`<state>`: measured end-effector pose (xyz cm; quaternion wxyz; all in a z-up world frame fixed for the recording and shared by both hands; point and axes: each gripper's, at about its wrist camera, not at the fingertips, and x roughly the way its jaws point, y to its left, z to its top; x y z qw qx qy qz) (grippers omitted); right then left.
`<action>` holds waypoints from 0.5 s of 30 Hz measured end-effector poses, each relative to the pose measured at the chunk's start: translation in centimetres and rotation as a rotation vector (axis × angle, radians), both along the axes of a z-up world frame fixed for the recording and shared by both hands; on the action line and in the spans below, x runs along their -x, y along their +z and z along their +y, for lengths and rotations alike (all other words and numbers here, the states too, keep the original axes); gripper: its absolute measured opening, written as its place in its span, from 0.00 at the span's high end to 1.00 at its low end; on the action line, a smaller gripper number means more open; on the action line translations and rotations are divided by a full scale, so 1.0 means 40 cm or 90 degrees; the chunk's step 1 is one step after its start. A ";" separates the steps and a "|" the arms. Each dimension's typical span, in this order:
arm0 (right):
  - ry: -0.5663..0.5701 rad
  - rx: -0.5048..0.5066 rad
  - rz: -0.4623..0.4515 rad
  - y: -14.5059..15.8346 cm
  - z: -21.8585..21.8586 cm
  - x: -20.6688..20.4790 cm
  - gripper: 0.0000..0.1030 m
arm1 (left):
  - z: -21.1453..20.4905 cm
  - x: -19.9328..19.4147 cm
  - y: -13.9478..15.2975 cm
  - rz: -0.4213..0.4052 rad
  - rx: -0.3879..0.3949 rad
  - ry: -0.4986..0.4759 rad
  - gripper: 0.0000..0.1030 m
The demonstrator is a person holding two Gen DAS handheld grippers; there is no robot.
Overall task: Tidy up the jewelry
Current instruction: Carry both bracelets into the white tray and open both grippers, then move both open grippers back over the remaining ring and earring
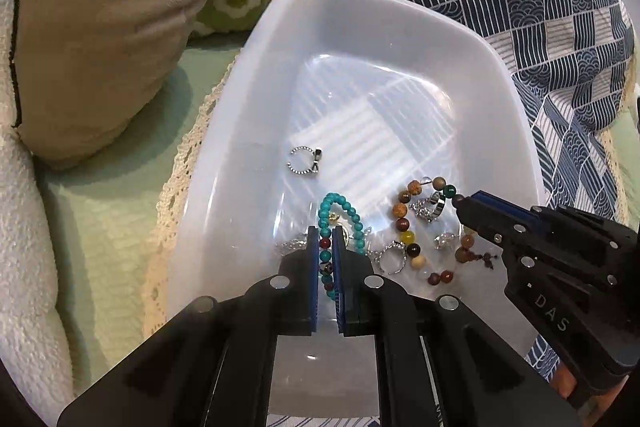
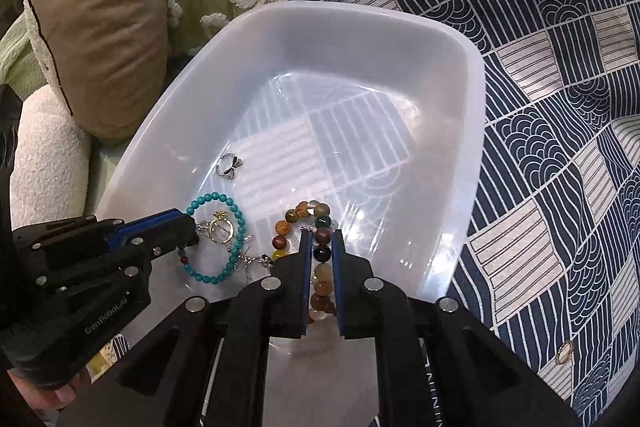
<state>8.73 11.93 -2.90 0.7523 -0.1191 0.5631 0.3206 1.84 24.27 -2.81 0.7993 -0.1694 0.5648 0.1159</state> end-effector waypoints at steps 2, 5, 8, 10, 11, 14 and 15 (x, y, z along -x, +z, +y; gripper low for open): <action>-0.001 -0.007 -0.013 0.019 -0.008 0.003 0.65 | 0.008 0.003 0.014 -0.010 0.001 0.007 0.80; 0.002 -0.013 -0.046 0.062 -0.019 0.015 0.56 | 0.021 0.012 0.043 -0.039 0.005 0.019 0.48; -0.001 -0.031 -0.066 0.122 -0.050 0.027 0.56 | 0.018 0.017 0.064 -0.047 -0.016 0.025 0.44; 0.007 -0.046 -0.080 0.169 -0.085 0.038 0.55 | 0.008 0.024 0.088 -0.061 -0.025 0.023 0.42; 0.009 -0.049 -0.090 0.191 -0.104 0.043 0.47 | 0.004 0.028 0.102 -0.072 -0.024 0.019 0.40; 0.004 -0.039 -0.147 0.243 -0.185 0.064 0.38 | -0.036 0.047 0.147 -0.111 -0.039 0.000 0.28; 0.001 -0.031 -0.158 0.251 -0.212 0.067 0.36 | -0.054 0.053 0.159 -0.121 -0.048 -0.010 0.27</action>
